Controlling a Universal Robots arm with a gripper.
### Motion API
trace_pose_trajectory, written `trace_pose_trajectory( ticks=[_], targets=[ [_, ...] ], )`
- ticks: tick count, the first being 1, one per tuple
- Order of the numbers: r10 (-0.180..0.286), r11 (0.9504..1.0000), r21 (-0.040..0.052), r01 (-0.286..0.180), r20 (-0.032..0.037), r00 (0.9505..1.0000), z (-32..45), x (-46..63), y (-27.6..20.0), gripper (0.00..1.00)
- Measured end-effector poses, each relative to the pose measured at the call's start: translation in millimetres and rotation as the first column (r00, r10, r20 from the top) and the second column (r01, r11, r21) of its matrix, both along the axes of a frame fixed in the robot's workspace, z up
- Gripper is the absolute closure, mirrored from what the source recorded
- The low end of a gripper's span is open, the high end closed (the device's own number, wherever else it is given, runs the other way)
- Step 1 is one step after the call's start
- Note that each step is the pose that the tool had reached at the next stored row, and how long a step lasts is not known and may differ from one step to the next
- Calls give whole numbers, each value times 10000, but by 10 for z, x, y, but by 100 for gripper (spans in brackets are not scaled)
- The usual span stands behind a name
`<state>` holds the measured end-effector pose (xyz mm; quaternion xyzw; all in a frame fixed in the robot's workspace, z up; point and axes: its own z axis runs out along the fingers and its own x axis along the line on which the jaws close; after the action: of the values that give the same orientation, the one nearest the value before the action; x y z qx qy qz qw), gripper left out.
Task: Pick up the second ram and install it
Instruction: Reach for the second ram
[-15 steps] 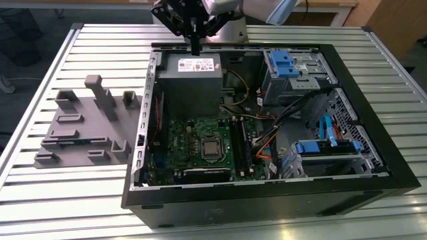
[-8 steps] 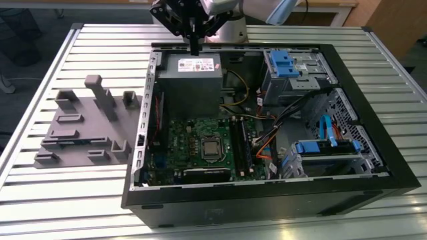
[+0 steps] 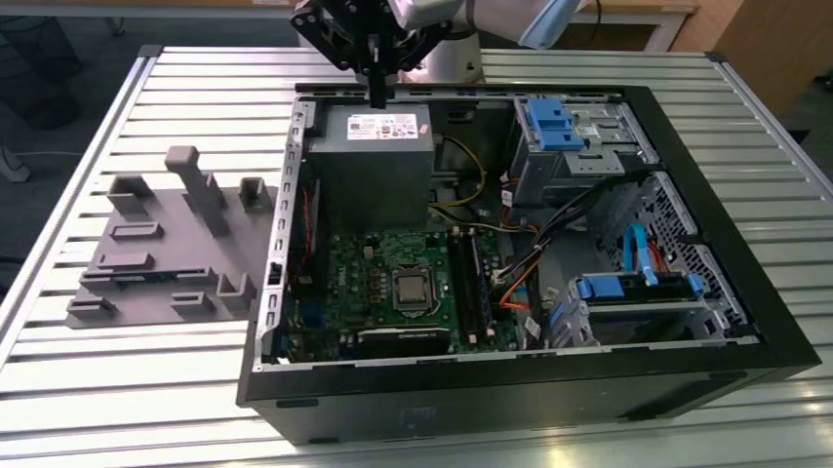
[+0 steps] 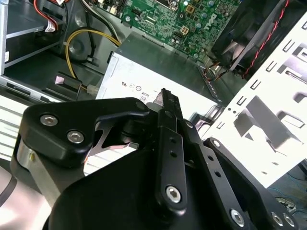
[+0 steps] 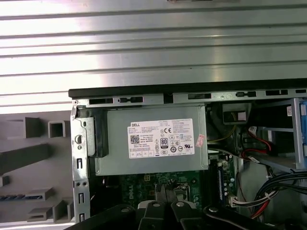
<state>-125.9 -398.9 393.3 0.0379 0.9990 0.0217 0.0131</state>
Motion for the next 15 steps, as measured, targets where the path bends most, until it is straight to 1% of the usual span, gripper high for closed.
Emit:
trace_pose_trajectory(
  ticks=[15],
  targets=[
    [1,10000,-1,-1,0,10000,-3,-33,0,89]
  ],
)
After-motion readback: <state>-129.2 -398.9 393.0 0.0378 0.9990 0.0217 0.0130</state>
